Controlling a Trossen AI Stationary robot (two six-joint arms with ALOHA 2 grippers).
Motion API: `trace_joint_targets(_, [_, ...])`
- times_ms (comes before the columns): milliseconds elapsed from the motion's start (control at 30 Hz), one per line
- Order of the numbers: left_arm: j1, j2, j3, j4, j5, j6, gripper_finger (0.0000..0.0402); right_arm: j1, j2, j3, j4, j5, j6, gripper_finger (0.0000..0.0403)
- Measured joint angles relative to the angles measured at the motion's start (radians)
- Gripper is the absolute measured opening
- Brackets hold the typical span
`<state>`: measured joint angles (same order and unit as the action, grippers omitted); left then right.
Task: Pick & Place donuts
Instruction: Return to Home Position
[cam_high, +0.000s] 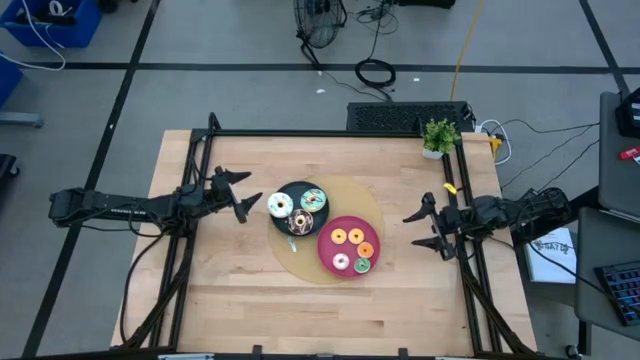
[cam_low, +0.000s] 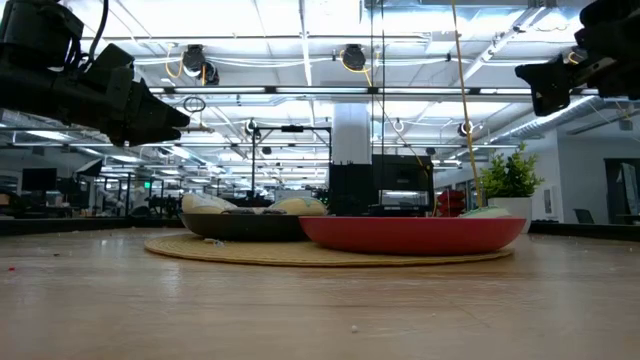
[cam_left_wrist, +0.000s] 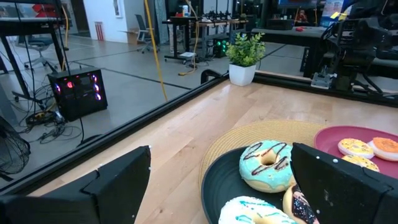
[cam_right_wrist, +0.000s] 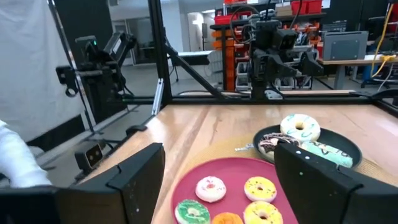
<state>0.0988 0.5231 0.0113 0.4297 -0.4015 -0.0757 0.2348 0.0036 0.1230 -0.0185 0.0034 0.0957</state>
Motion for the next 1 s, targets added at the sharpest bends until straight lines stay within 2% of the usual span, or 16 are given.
trace_joint_targets(333, [0.000, 0.000, 0.000, 0.000, 0.000, 0.000, 0.0381, 0.000, 0.000, -0.026, 0.012, 0.004, -0.087, 0.0281])
trace_joint_targets(467, [0.000, 0.000, 0.000, 0.000, 0.000, 0.000, 0.0381, 0.000, 0.000, -0.103, 0.129, 0.089, -0.082, 0.0283])
trace_joint_targets(567, [0.000, 0.000, 0.000, 0.000, 0.000, 0.000, 0.0381, 0.000, 0.011, -0.103, 0.086, 0.149, -0.078, 0.0283])
trace_joint_targets(733, [0.000, 0.000, 0.000, 0.000, 0.000, 0.000, 0.0381, 0.000, 0.015, -0.104, 0.089, 0.152, -0.054, 0.0281])
trace_joint_targets(900, [0.000, 0.000, 0.000, 0.000, 0.000, 0.000, 0.0381, 0.001, 0.015, -0.105, 0.095, 0.153, 0.141, 0.0281])
trace_joint_targets(1000, [0.000, 0.000, 0.000, 0.000, 0.000, 0.000, 0.0381, 0.001, 0.014, -0.106, 0.097, 0.153, 0.189, 0.0282])
